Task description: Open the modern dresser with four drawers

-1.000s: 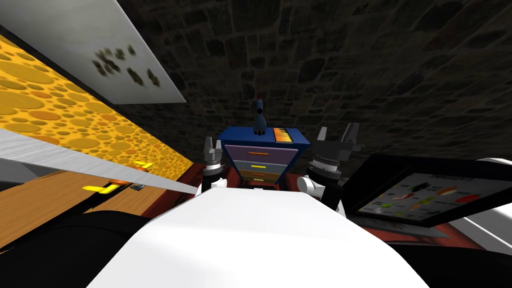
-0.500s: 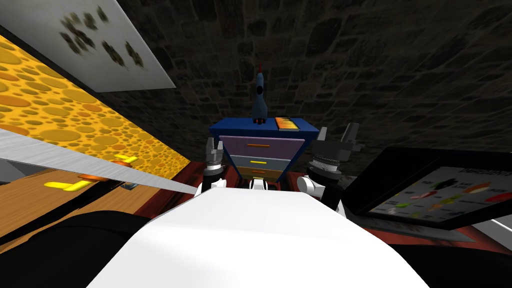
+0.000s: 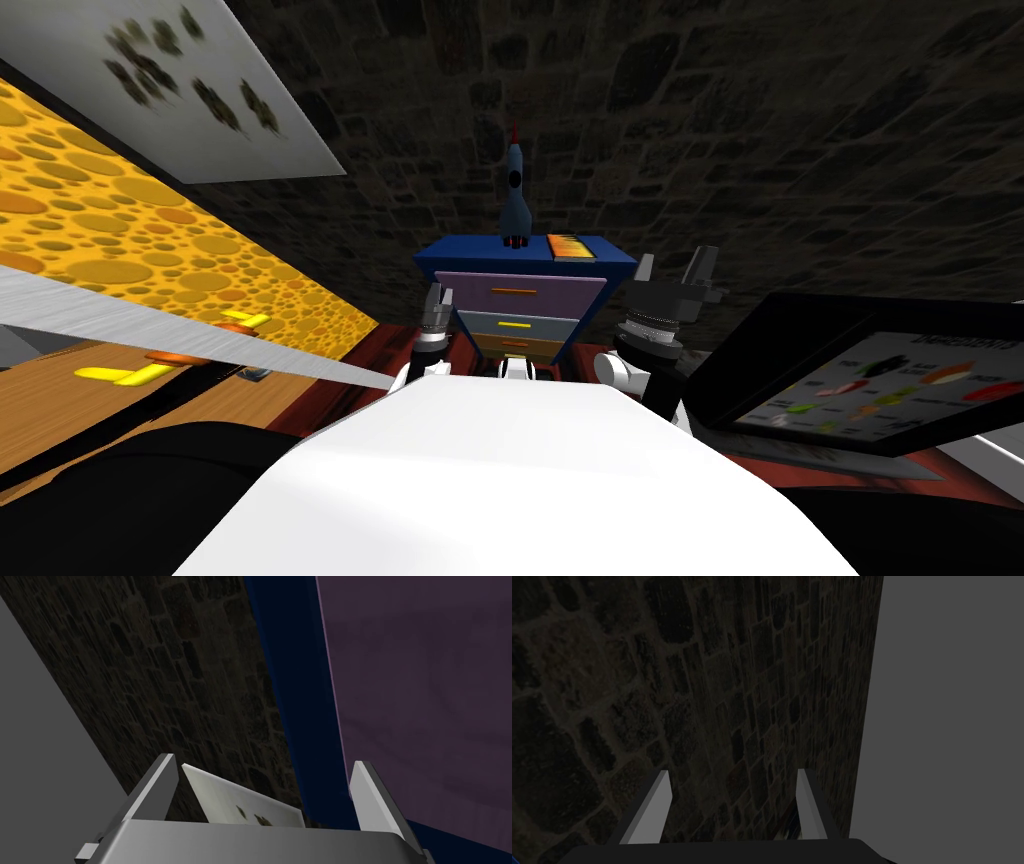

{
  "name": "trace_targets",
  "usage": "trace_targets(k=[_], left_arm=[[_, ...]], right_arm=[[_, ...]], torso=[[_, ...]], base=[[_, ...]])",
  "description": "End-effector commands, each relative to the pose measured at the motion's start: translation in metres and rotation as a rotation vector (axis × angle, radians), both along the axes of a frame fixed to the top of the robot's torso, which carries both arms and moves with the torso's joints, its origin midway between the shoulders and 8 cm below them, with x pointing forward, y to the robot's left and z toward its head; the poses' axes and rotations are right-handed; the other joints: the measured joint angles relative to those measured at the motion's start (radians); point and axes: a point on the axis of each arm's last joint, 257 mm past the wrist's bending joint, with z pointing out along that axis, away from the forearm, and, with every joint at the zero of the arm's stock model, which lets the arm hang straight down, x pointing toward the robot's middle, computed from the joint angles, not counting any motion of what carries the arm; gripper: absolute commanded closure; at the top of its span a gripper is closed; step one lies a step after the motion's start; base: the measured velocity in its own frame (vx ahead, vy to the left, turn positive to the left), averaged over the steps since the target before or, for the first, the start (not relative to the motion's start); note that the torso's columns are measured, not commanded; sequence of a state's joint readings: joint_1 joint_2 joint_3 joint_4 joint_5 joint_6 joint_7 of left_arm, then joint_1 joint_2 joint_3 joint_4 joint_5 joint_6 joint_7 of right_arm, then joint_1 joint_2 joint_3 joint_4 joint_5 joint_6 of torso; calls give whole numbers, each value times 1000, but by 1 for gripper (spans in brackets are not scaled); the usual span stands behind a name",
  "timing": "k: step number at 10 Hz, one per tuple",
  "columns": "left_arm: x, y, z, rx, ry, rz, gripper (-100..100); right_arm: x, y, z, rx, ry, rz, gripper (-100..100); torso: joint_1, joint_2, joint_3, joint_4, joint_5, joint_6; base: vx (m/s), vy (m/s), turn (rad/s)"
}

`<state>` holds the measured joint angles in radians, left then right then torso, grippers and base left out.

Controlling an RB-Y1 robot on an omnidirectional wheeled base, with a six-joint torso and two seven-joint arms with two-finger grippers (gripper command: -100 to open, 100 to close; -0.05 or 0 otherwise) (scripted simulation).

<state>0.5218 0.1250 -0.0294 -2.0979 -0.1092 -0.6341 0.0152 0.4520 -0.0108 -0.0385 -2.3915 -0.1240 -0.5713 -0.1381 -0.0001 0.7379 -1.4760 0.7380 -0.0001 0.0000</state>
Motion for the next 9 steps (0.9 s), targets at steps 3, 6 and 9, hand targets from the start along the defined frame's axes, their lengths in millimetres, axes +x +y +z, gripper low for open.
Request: trace_targets(k=[3,6,9], left_arm=[[12,2,-51,42,89,-11,-100],[18,4,-85,56,144,-10,-100],[21,6,-116,65,194,-8,-100]], right_arm=[[0,0,0,0,0,0,0],[0,0,0,0,0,0,0],[0,0,0,0,0,0,0]], torso=[[0,0,0,0,0,0],[0,0,0,0,0,0],[1,0,0,0,0,0]], base=[[9,-28,-15],[8,-32,-15],[7,-26,-13]])
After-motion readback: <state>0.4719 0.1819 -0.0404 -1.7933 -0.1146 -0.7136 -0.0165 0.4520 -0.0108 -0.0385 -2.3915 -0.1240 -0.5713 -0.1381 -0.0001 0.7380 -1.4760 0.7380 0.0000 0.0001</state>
